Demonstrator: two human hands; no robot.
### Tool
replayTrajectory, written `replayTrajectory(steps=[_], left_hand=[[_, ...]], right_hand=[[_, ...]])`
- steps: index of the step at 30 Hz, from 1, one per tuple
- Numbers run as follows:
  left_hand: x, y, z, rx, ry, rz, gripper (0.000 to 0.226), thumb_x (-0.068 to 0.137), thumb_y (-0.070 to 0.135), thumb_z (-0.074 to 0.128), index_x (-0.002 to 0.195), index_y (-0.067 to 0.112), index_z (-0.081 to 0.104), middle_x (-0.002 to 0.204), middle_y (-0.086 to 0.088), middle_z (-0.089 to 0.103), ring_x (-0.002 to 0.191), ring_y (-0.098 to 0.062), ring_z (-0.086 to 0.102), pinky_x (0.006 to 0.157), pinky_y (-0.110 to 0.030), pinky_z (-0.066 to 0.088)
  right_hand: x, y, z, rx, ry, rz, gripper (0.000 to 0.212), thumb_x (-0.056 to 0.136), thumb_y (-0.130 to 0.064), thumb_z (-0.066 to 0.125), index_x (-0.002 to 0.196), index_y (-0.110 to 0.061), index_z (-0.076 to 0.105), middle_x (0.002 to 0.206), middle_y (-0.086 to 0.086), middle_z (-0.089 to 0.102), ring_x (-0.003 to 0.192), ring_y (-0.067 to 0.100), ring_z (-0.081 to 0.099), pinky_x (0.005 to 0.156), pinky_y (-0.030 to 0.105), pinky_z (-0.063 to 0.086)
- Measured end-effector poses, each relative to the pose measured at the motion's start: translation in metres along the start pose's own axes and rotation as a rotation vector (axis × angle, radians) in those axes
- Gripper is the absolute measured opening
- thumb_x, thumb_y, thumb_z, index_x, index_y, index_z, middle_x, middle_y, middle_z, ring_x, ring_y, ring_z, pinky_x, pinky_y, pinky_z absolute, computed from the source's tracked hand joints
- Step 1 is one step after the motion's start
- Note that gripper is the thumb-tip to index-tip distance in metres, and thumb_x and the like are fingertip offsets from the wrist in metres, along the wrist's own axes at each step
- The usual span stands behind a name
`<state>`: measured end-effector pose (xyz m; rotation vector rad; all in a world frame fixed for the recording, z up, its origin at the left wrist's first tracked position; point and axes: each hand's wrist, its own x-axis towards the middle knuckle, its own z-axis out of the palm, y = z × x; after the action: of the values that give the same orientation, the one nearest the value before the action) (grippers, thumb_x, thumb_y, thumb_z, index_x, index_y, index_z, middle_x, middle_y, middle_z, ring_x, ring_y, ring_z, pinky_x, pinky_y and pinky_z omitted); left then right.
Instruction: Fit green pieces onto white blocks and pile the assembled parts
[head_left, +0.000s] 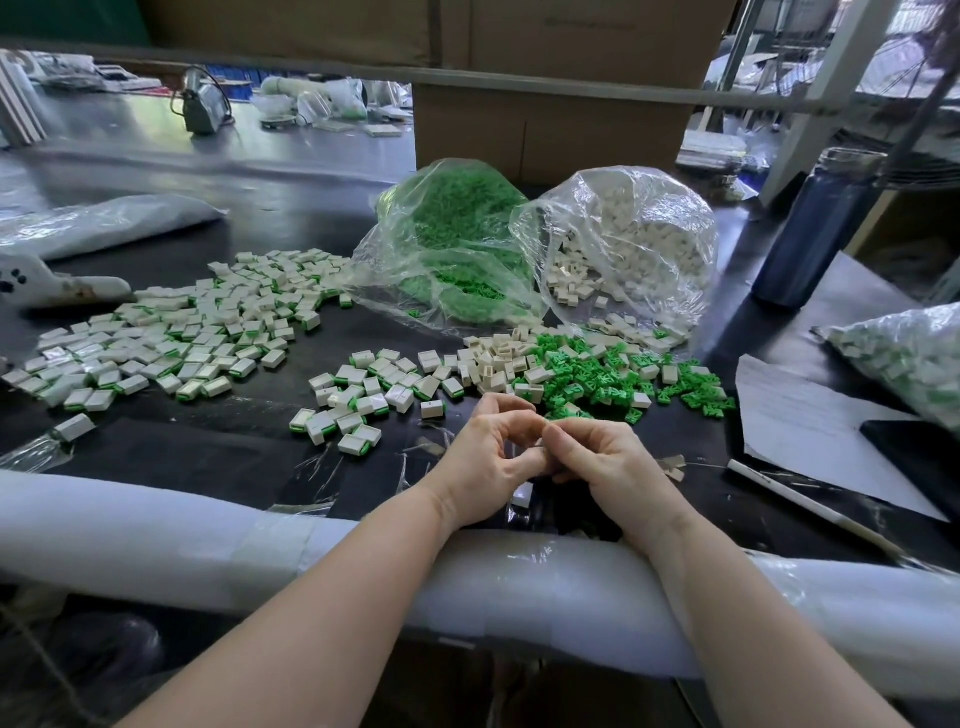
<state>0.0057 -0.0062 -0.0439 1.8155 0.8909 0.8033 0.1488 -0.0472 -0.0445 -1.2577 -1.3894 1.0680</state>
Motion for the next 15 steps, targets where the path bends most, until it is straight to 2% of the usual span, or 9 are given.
replayTrajectory(steps=[3, 6, 9, 12, 15], left_hand=[[0.0008, -0.0007, 0.0007, 0.033, -0.004, 0.011, 0.015, 0.084, 0.004, 0.062, 0.088, 0.018, 0.066, 0.108, 0.004, 0.040, 0.096, -0.003, 0.047, 0.084, -0.007, 0.039], [0.0006, -0.0010, 0.0023, 0.030, -0.011, 0.017, 0.014, 0.084, 0.002, 0.061, 0.090, 0.014, 0.066, 0.108, 0.003, 0.040, 0.094, 0.001, 0.046, 0.080, -0.002, 0.037], [0.0008, -0.0011, 0.0037, 0.048, -0.027, 0.033, 0.014, 0.083, 0.000, 0.059, 0.091, 0.012, 0.065, 0.106, 0.002, 0.040, 0.091, 0.001, 0.046, 0.077, -0.004, 0.039], [0.0011, -0.0006, 0.0053, 0.051, -0.039, 0.042, 0.016, 0.083, -0.001, 0.057, 0.090, 0.013, 0.062, 0.105, 0.003, 0.040, 0.088, 0.002, 0.046, 0.074, -0.006, 0.043], [0.0015, -0.0008, 0.0058, 0.060, -0.050, 0.050, 0.016, 0.083, -0.001, 0.056, 0.091, 0.012, 0.061, 0.104, 0.004, 0.040, 0.086, 0.000, 0.047, 0.075, -0.006, 0.042]], right_hand=[[0.0008, 0.0003, -0.0007, 0.035, -0.007, 0.010, 0.016, 0.089, -0.017, 0.057, 0.082, -0.016, 0.072, 0.067, 0.003, 0.064, 0.062, 0.009, 0.056, 0.059, 0.018, 0.046], [0.0005, 0.0013, -0.0017, 0.031, 0.004, 0.011, 0.017, 0.089, -0.015, 0.058, 0.080, -0.015, 0.073, 0.064, 0.008, 0.058, 0.059, 0.012, 0.049, 0.056, 0.020, 0.042], [0.0000, 0.0011, -0.0023, 0.015, 0.017, 0.018, 0.018, 0.090, -0.013, 0.058, 0.080, -0.016, 0.073, 0.064, 0.009, 0.058, 0.060, 0.015, 0.047, 0.056, 0.022, 0.040], [-0.0005, 0.0006, -0.0027, 0.011, 0.021, 0.024, 0.019, 0.090, -0.011, 0.058, 0.079, -0.014, 0.074, 0.061, 0.004, 0.059, 0.057, 0.011, 0.047, 0.054, 0.019, 0.040], [-0.0007, 0.0009, -0.0032, 0.017, 0.022, 0.025, 0.019, 0.090, -0.011, 0.058, 0.079, -0.011, 0.074, 0.064, 0.009, 0.059, 0.057, 0.012, 0.046, 0.053, 0.019, 0.039]])
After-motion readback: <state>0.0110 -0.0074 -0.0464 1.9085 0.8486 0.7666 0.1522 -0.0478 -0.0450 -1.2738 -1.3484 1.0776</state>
